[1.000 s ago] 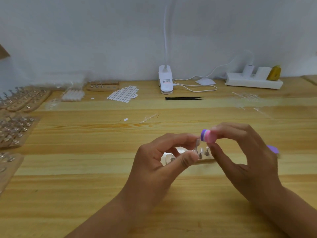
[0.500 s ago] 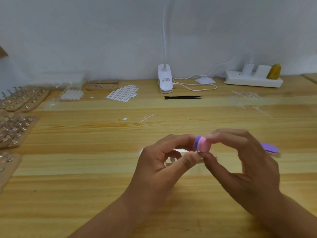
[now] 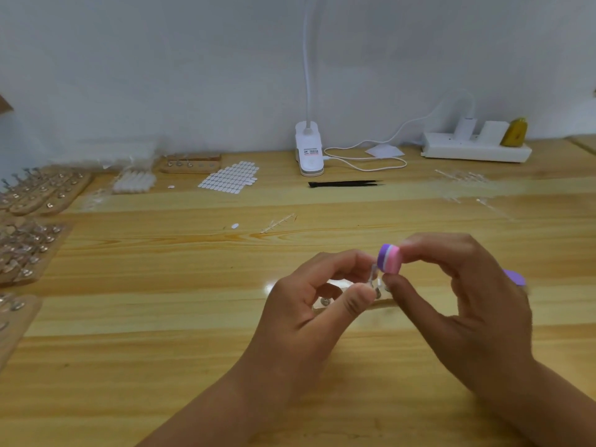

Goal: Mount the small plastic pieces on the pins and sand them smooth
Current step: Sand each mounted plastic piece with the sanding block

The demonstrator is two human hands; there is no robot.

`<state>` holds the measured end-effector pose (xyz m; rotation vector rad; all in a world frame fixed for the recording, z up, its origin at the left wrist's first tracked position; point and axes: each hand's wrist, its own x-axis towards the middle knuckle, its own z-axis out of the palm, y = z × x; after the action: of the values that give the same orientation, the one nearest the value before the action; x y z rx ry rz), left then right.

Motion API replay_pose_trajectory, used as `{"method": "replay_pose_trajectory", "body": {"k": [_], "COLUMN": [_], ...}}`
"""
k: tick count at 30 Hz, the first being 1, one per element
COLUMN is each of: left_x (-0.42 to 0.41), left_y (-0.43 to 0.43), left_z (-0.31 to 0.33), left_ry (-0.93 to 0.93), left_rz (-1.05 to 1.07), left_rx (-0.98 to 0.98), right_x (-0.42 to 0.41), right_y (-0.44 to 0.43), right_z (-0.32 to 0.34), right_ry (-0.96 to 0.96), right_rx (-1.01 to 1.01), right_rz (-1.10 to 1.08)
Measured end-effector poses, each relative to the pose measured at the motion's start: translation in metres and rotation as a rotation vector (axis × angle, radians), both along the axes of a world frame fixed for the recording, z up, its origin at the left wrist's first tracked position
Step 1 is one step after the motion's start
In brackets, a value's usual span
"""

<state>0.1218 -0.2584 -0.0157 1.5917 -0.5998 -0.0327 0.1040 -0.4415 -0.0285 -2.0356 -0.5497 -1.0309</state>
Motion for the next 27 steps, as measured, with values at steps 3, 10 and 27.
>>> {"method": "replay_pose_trajectory", "body": {"k": [3, 10, 27], "left_x": [-0.0008, -0.0038, -0.0023], "left_y": [0.0004, -0.0017, -0.0014], "left_z": [-0.0023, -0.0028, -0.0058], "left_ry": [-0.004, -0.001, -0.081], "left_rz": [0.022, 0.040, 0.068], "left_rx": [-0.004, -0.009, 0.069], "right_x": [-0.0016, -0.0053, -0.0064], "right_y": [0.0022, 0.0037, 0.0075], "right_z": [-0.0011, -0.0002, 0.0022], "right_ry": [0.022, 0.058, 0.062], "right_rx": [-0.084, 0.023, 0.065], "right_rz": [-0.017, 0.073, 0.101]}}
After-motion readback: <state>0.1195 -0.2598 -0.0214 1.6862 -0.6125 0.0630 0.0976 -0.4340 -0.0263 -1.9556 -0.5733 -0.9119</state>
